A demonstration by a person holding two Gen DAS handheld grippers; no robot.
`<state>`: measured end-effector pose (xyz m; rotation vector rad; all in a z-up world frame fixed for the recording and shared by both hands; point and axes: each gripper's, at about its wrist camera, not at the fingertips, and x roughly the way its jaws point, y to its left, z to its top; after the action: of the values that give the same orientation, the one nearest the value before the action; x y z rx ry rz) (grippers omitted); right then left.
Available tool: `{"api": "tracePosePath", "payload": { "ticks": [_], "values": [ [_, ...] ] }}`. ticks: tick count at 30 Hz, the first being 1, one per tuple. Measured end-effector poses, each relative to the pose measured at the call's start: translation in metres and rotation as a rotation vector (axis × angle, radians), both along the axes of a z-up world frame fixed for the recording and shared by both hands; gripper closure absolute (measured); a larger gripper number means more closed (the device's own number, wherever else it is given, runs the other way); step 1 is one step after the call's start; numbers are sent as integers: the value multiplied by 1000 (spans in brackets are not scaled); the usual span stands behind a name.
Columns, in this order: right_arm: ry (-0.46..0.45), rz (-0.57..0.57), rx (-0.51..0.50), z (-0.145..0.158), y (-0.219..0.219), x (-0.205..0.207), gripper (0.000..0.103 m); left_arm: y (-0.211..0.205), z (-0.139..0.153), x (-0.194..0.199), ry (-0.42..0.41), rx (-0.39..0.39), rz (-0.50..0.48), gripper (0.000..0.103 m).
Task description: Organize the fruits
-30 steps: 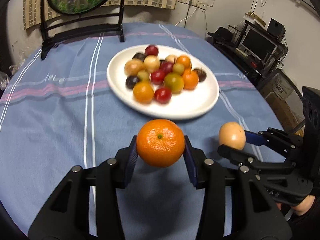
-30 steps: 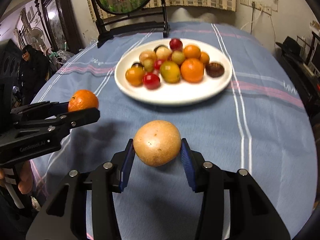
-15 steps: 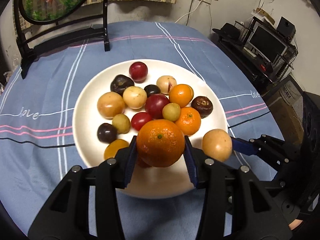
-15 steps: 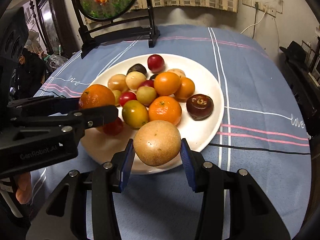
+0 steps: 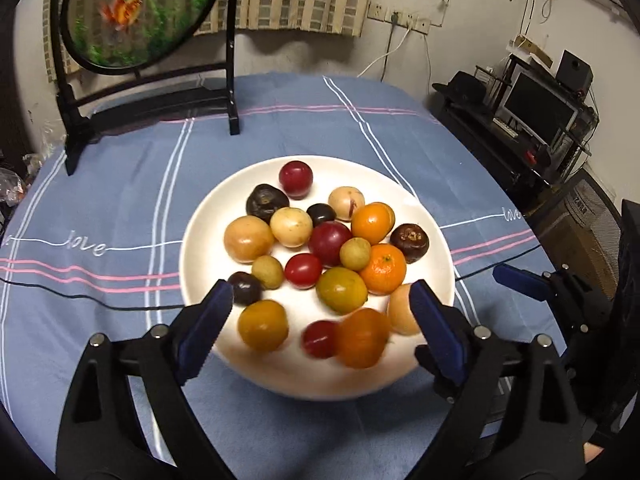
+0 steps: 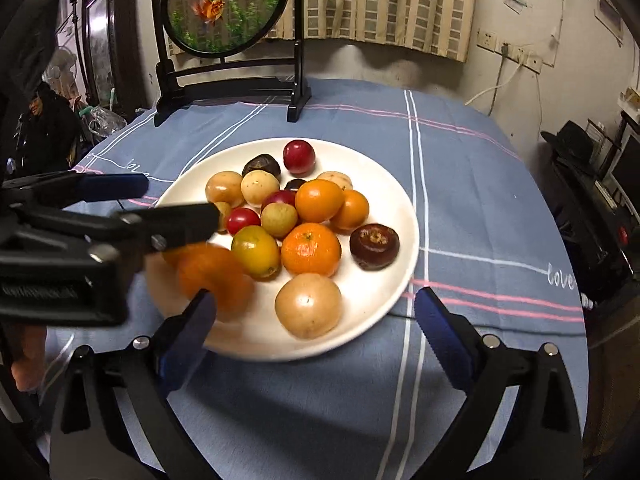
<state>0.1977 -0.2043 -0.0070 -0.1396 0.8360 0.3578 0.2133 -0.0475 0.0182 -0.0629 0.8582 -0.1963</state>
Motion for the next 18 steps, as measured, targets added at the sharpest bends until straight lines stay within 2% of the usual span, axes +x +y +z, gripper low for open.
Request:
{"api": "tracePosePath", "payload": {
  "ticks": [6,11,13,18],
  "values": [
    [27,-63,-2,4,-4,-38,1,12,9,-49,-65,17,26,6],
    [-23,-119,-54,5,4,-86,1,22,10,-97,-108,49,53,5],
    [-26,-128,-58,5,7,-100,1,27,8,-117,-106,74,63,4],
    [1,-114,-54,3,15,-121,1,38,10,-150,-118,60,54,3]
  ]
}}
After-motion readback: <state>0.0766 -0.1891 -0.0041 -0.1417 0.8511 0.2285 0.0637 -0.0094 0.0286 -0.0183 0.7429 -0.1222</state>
